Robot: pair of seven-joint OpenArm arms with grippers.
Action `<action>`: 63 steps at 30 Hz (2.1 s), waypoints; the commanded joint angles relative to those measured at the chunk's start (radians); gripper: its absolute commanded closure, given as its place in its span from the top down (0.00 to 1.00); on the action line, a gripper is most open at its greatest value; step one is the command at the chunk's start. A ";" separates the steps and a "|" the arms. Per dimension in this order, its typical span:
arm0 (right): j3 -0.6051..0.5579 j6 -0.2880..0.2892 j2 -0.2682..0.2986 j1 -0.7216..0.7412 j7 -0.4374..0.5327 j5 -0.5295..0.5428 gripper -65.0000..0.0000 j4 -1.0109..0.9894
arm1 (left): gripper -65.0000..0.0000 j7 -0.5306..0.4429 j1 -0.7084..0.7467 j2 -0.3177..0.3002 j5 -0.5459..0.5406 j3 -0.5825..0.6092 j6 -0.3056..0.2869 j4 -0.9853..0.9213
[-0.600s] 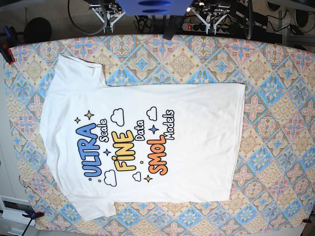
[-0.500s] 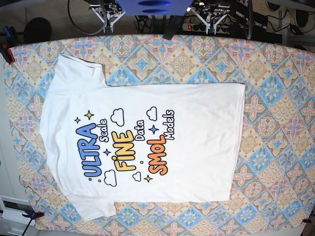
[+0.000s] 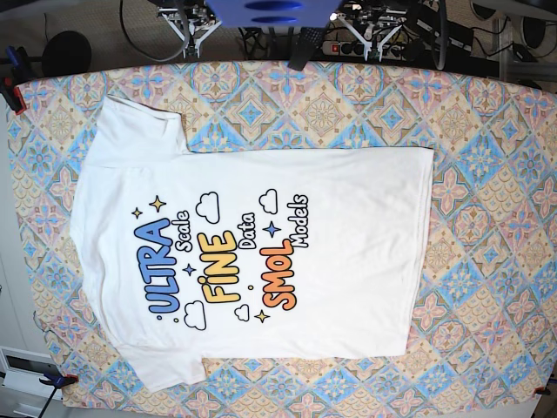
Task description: Fold the T-shirt properly
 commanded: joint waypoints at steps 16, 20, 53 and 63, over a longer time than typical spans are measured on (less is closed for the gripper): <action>0.001 -0.001 0.001 -0.006 0.001 0.000 0.00 0.000 | 0.01 -0.006 0.016 -0.005 0.007 0.001 0.004 0.004; 0.001 -0.001 0.001 -0.049 0.000 0.000 0.00 0.002 | 0.01 -0.006 0.076 -0.031 0.009 0.003 0.004 0.049; 0.205 -0.001 0.115 -0.976 0.058 0.123 0.00 1.443 | 0.01 0.004 0.996 -0.407 -0.449 -0.121 0.006 1.577; 0.202 -0.001 0.121 -0.944 -0.220 0.276 0.00 1.739 | 0.13 0.369 0.703 -0.396 -0.711 -0.177 0.006 1.666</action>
